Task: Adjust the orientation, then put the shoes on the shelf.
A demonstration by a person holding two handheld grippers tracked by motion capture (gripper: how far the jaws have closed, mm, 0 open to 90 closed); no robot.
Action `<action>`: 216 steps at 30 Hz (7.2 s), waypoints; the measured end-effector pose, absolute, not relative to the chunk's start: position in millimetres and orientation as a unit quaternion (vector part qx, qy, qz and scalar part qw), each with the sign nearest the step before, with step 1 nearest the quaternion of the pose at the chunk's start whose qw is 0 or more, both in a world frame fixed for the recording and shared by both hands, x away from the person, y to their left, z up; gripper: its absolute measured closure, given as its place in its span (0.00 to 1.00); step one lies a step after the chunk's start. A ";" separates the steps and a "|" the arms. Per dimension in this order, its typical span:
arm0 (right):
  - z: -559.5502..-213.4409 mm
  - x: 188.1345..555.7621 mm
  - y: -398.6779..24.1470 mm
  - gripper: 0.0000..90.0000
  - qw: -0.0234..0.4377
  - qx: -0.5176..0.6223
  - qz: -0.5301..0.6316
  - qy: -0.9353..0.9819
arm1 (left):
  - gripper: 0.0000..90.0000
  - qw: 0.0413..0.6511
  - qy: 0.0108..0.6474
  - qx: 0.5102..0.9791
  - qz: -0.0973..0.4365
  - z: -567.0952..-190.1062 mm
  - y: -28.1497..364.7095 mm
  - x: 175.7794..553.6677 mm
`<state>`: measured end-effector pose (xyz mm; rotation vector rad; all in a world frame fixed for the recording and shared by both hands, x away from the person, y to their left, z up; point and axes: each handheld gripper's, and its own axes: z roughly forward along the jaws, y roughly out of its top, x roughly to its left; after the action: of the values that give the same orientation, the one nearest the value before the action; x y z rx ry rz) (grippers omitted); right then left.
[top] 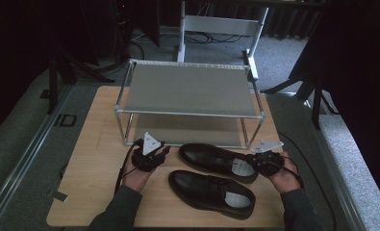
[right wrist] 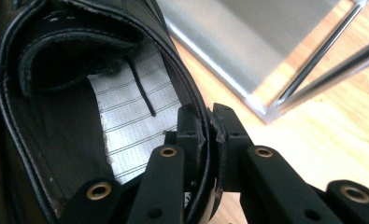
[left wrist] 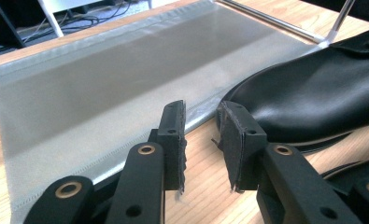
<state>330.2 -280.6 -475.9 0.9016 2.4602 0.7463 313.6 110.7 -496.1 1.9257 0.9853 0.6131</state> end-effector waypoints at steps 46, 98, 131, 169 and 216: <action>-445.9 275.9 -270.1 0.48 0.145 0.296 0.346 0.879 | 0.67 0.412 0.390 0.797 0.209 -509.5 119.0 270.2; -478.6 279.0 -255.8 0.54 0.088 0.262 0.220 0.936 | 0.65 0.425 0.350 0.818 0.169 -507.8 91.4 242.8; -482.4 287.7 -249.4 0.59 0.060 0.276 0.165 0.945 | 0.79 0.388 0.258 0.883 0.051 -545.9 33.0 213.4; -482.9 282.2 -251.4 0.89 0.029 0.345 0.200 0.916 | 0.76 0.416 0.327 0.844 0.085 -542.4 30.5 247.1; -461.5 314.3 -248.9 0.91 0.107 0.431 0.263 0.856 | 0.71 0.455 0.355 0.806 0.131 -515.6 64.7 261.2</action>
<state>314.3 -248.9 -461.5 1.2687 2.5212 0.7747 261.2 64.7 -515.6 1.9900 0.8754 0.3229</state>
